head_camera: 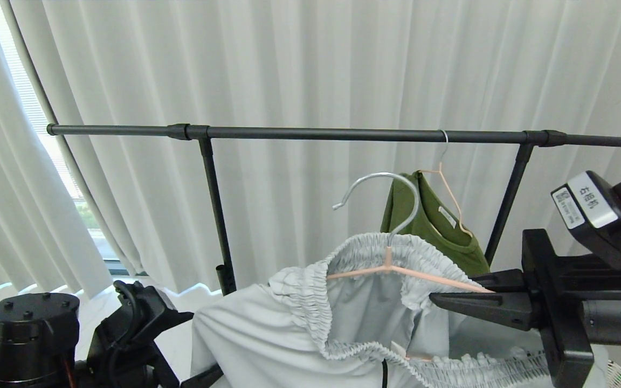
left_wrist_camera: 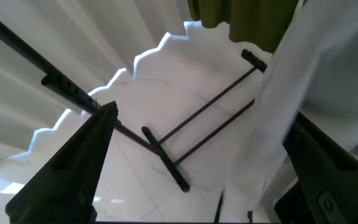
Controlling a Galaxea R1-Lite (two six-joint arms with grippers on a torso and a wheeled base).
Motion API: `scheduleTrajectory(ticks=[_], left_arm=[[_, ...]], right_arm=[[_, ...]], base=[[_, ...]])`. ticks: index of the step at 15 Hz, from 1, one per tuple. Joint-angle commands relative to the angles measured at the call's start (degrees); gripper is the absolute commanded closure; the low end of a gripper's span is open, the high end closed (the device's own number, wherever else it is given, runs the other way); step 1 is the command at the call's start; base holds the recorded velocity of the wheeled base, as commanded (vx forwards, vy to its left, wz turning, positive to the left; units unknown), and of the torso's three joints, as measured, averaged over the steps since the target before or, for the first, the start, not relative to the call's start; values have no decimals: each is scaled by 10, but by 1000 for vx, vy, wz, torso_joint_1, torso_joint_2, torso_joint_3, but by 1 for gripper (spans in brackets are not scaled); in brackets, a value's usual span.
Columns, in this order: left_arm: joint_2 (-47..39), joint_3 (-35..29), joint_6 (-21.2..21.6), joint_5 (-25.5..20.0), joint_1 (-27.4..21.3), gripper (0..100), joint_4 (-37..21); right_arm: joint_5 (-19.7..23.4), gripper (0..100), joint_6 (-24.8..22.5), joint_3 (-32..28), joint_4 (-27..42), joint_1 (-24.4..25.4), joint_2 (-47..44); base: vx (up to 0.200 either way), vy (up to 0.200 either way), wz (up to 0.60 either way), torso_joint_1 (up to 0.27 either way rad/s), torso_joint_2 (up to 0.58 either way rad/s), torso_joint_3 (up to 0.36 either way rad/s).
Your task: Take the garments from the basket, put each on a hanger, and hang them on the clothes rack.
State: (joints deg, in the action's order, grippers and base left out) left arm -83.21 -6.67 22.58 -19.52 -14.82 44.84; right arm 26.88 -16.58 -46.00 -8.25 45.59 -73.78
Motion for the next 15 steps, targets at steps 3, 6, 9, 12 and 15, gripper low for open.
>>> scheduleTrajectory(ticks=[3, 6, 9, 12, 15], left_arm=[[4, 9, 1, 1, 23, 100, 0], [4, 24, 4, 3, 101, 100, 0], [13, 37, 4, 3, 112, 100, 0], [28, 45, 5, 3, 105, 100, 1], [58, 45, 5, 3, 97, 0, 1]], right_arm=[[-6, 100, 2, 3, -1, -10, 0], [-5, 100, 2, 2, -4, -50, -1], [-5, 100, 2, 1, -4, -60, -1], [-5, 100, 3, 2, -4, -60, -2], [-6, 100, 6, 2, -4, -61, -6]], base=[[0, 0, 0, 0, 0, 0], [0, 0, 0, 0, 0, 0], [0, 0, 0, 0, 0, 0], [0, 0, 0, 0, 0, 0], [0, 0, 0, 0, 0, 0]])
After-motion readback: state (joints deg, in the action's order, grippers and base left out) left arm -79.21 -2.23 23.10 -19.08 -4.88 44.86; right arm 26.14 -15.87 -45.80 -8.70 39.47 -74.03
